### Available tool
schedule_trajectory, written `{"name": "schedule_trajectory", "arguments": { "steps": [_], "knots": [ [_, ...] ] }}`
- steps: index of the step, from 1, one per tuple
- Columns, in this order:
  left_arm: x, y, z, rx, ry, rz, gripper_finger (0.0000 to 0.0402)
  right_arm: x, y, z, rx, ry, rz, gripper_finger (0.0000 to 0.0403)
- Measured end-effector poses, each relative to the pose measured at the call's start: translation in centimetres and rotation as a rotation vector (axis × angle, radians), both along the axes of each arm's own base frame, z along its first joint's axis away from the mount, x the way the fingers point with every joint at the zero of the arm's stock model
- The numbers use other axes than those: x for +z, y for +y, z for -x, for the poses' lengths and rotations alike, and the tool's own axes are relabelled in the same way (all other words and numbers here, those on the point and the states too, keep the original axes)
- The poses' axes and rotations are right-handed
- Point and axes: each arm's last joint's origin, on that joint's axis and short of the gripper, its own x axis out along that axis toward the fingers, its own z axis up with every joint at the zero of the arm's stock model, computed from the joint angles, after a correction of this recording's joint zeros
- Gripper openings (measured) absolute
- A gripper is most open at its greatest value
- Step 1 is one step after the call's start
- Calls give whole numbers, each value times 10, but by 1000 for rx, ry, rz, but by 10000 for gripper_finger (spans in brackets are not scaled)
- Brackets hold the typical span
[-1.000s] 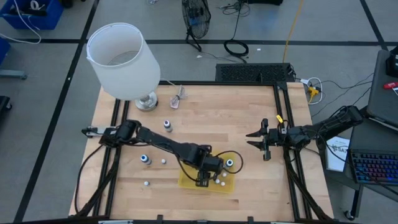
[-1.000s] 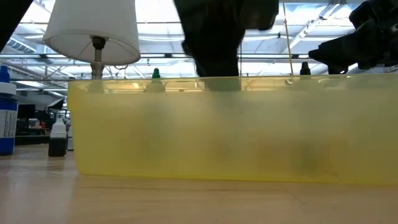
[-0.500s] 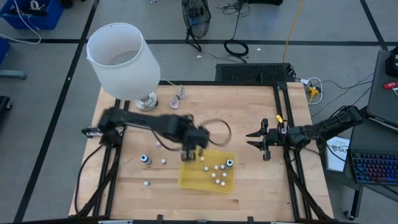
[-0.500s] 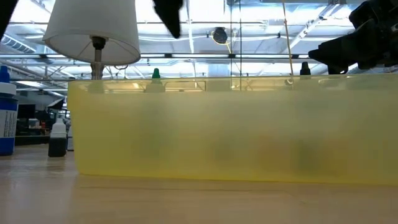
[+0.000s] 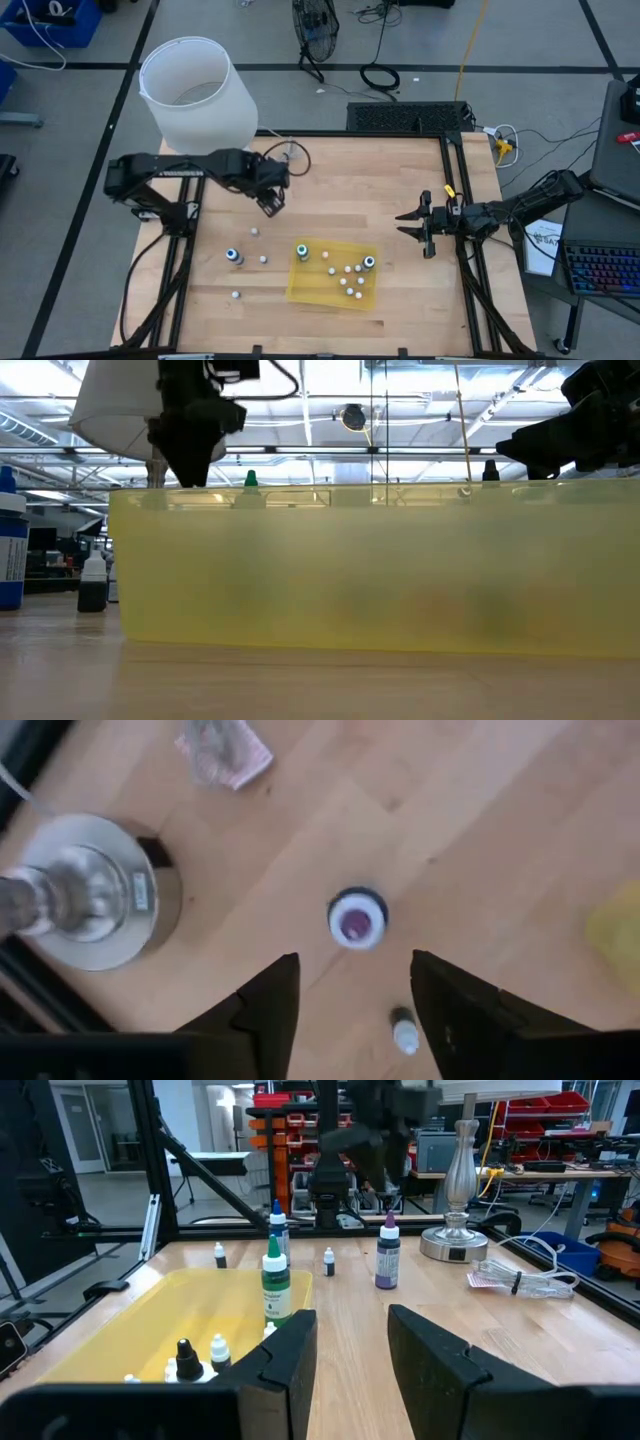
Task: Pick & Place food coloring
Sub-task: Put the large purple food coloring bottle into the yellow container
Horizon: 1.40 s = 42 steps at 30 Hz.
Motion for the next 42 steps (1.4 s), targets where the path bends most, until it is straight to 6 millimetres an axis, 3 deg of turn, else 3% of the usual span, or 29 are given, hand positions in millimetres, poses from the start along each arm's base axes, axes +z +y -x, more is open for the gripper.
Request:
{"name": "schedule_trajectory", "arguments": {
  "steps": [6, 14, 32, 42],
  "knots": [
    [-21, 20, 0, 52, 38, 32, 239, 0, 0, 0, 0, 0, 0, 114],
    [-33, 21, -2, 29, 5, 42, 268, 0, 0, 0, 0, 0, 0, 114],
    [-84, 19, 4, 24, -36, 84, 269, 0, 0, 0, 0, 0, 0, 114],
    [-97, 17, 7, 15, -48, 104, 269, 0, 0, 0, 0, 0, 0, 114]
  ]
}}
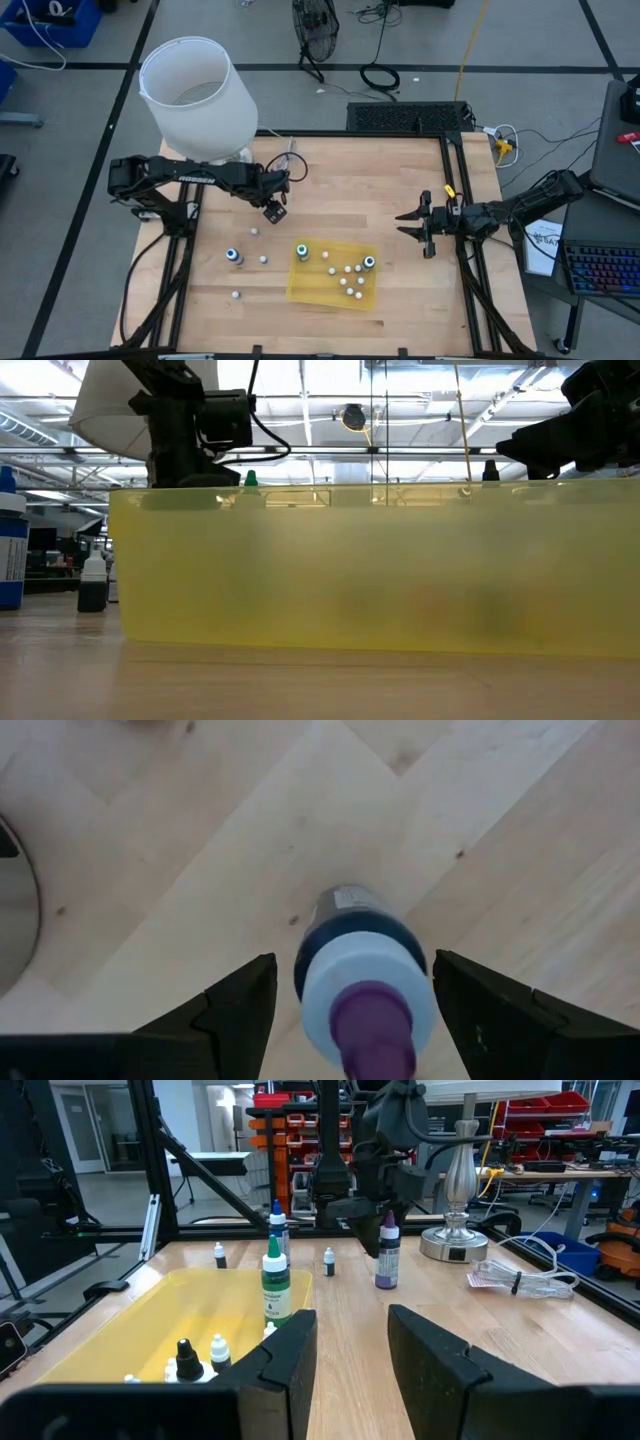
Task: Pick & Place food coloring
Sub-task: Put the large purple food coloring bottle into the yellow container
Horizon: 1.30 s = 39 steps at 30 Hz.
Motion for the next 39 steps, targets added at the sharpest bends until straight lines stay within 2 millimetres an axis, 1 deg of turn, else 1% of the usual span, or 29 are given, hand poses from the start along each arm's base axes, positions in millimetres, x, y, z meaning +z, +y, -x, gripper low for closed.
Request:
{"name": "schedule_trajectory", "arguments": {
  "steps": [8, 18, 20, 22, 27, 31, 33, 35, 37, 39],
  "knots": [
    [1, 1, -4, -37, -36, -25, 269, 0, 0, 0, 0, 0, 0, 114],
    [1, 2, -3, -43, -28, -38, 266, 0, 0, 0, 0, 0, 0, 114],
    [1, 3, -3, -38, -26, -46, 253, 0, 0, 0, 0, 0, 0, 114],
    [1, 4, -3, -25, -26, -47, 230, 0, 0, 0, 0, 0, 0, 114],
    [1, 8, -2, -25, -27, -38, 144, 0, 0, 0, 0, 0, 0, 114],
    [3, 7, -2, -38, -21, -27, 142, 0, 0, 0, 0, 0, 0, 114],
    [9, 4, -3, -50, -17, -23, 142, 0, 0, 0, 0, 0, 0, 114],
    [24, -2, -8, -62, -42, -26, 142, 0, 0, 0, 0, 0, 0, 114],
    [43, -11, -15, -91, -82, -34, 142, 0, 0, 0, 0, 1, 0, 114],
    [68, -25, -22, -142, -122, -46, 142, 0, 0, 0, 0, 0, 0, 114]
  ]
}}
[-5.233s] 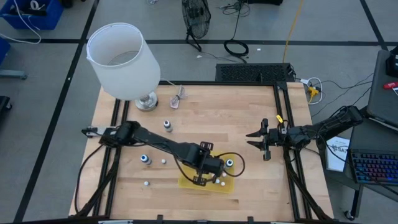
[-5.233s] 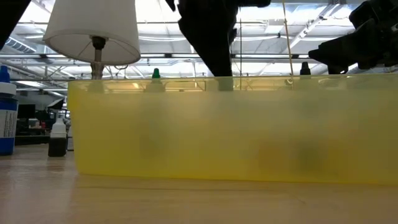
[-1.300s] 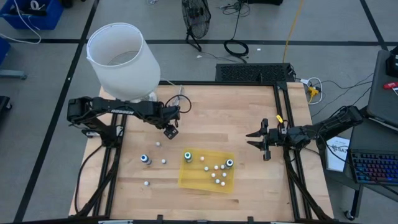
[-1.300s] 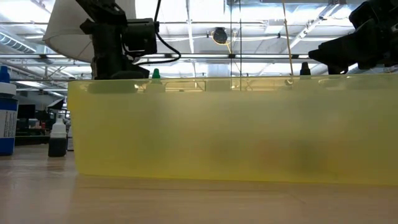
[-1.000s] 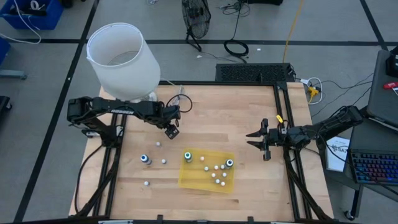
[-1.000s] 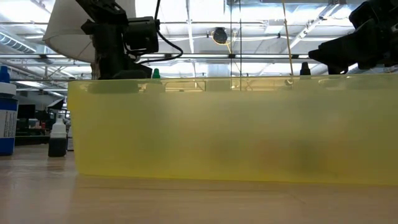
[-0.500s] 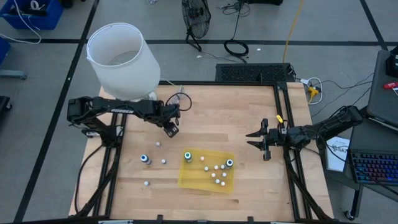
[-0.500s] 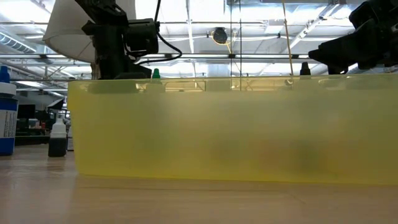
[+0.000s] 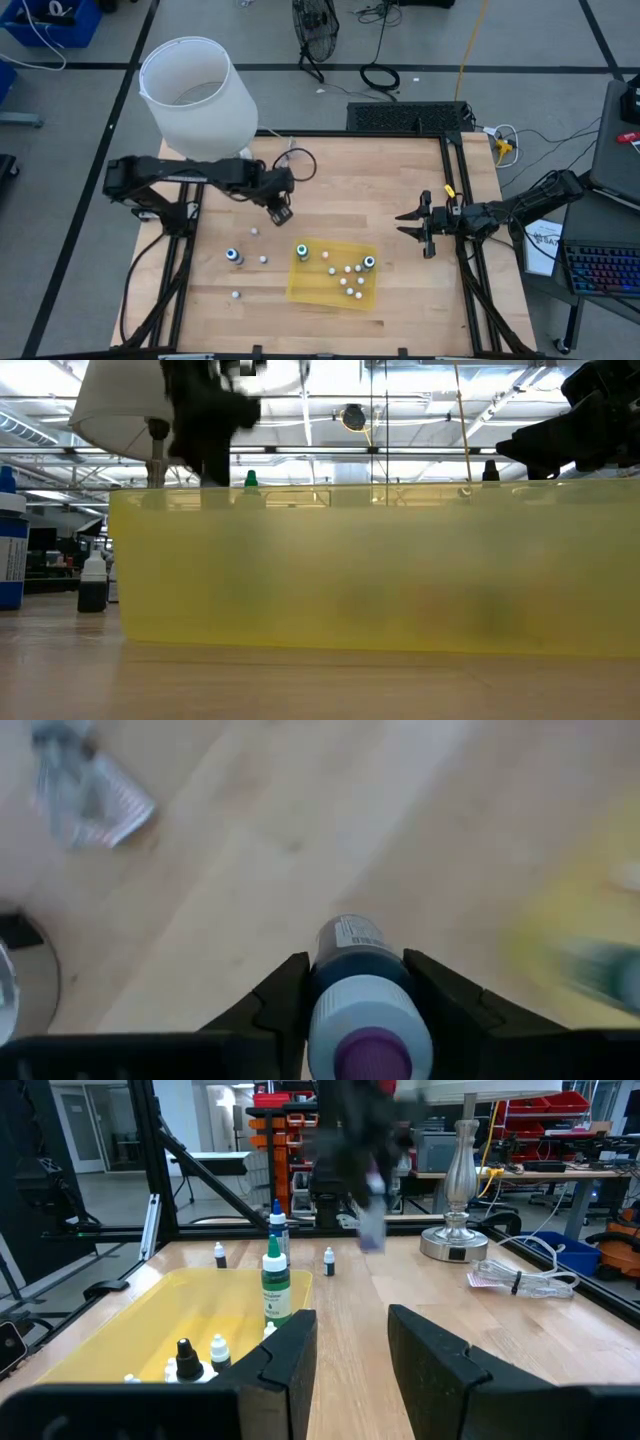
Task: Pick & Place food coloring
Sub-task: Put the large purple food coloring bottle into the yellow container
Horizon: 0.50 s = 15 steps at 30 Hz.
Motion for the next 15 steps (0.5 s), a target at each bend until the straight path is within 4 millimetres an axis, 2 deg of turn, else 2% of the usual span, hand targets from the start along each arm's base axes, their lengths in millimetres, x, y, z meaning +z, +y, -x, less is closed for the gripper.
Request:
{"name": "schedule_trajectory", "arguments": {
  "steps": [4, 8, 11, 15],
  "knots": [
    [54, -40, -11, -121, -120, -35, 142, 0, 0, 0, 0, 1, 0, 114],
    [91, -85, -18, -203, -243, -56, 142, 0, 0, 0, 0, 0, 0, 114],
    [99, -118, -27, -247, -280, -69, 142, 0, 0, 0, 0, 0, 0, 114],
    [83, -159, -45, -345, -236, -76, 142, 0, 0, 0, 0, -1, 0, 114]
  ]
}}
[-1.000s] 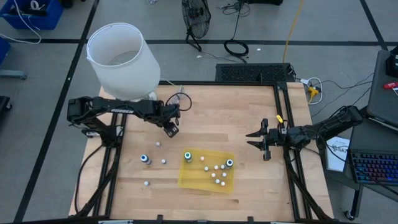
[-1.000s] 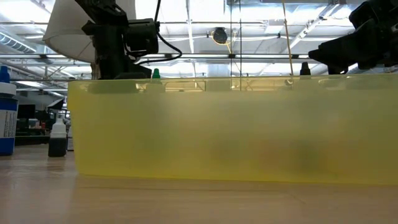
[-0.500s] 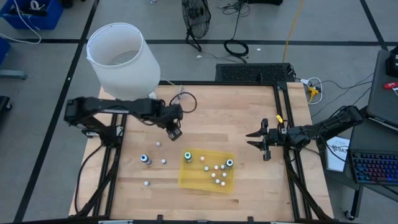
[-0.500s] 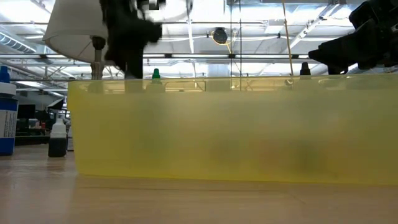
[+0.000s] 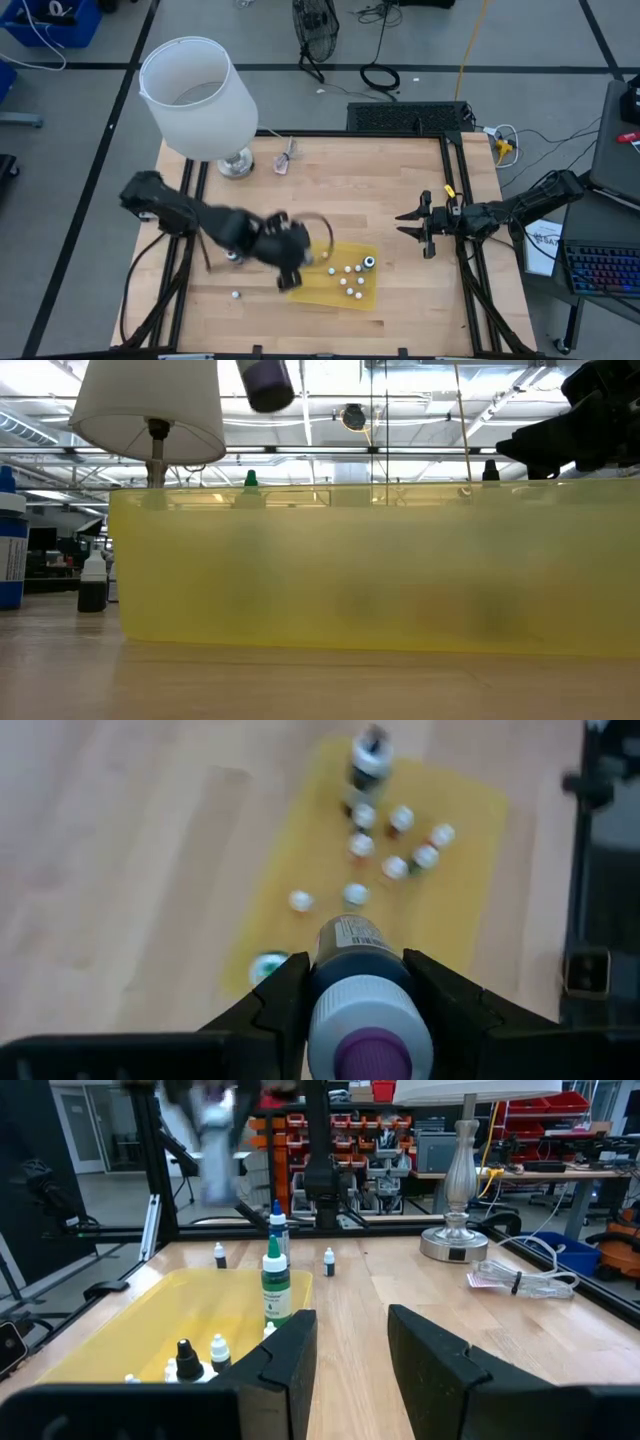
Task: Pick & Place food coloring
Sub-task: Put the large purple food coloring bottle into the yellow container
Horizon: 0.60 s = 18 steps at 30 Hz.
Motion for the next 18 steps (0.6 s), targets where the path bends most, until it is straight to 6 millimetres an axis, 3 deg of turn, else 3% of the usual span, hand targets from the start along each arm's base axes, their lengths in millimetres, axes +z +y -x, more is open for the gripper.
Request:
{"name": "schedule_trajectory", "arguments": {
  "steps": [6, 13, 18],
  "knots": [
    [-48, -38, -21, -31, 192, -65, 142, 0, 0, 0, 0, 0, 0, 114],
    [-93, -56, -36, 22, 319, -31, 142, 0, 0, 0, 0, 1, 0, 114],
    [-108, -63, -39, 30, 366, 6, 142, 0, 0, 0, 0, 1, 0, 114]
  ]
}}
